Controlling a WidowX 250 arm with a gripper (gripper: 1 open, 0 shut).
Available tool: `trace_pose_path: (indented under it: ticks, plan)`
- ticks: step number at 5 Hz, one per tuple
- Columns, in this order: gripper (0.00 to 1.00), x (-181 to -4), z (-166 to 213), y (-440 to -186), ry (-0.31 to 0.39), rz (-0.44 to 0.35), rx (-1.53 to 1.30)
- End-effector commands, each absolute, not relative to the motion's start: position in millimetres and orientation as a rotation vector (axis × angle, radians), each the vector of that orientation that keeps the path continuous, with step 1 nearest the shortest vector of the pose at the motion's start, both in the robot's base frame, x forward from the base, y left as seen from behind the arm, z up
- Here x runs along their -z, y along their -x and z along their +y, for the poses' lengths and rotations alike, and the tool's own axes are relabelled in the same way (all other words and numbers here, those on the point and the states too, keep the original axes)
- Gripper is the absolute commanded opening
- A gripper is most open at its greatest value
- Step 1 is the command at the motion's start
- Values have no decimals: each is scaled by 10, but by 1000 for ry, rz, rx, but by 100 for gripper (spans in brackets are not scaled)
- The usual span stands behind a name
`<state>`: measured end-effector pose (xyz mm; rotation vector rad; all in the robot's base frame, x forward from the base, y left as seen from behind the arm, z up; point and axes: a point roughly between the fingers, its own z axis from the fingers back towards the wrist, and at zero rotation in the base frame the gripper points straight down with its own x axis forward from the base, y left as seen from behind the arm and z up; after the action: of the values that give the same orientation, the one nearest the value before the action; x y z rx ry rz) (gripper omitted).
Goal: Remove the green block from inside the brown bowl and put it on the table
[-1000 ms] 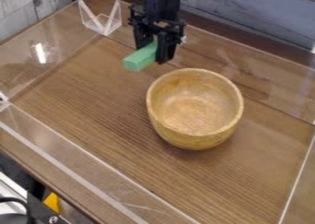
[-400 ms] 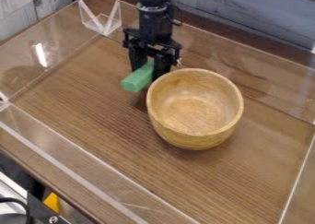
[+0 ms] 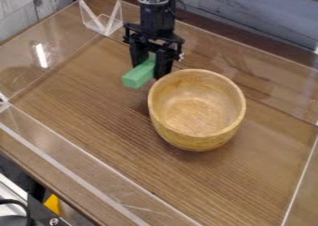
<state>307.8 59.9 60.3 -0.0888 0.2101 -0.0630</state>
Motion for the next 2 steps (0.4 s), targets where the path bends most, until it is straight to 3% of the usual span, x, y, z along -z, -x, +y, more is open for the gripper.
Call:
trace_pose_path:
  ticks: [1, 2]
  plan:
    - [0, -890, 543, -3173, 61, 112, 110]
    - [0, -878, 481, -3155, 57, 112, 145]
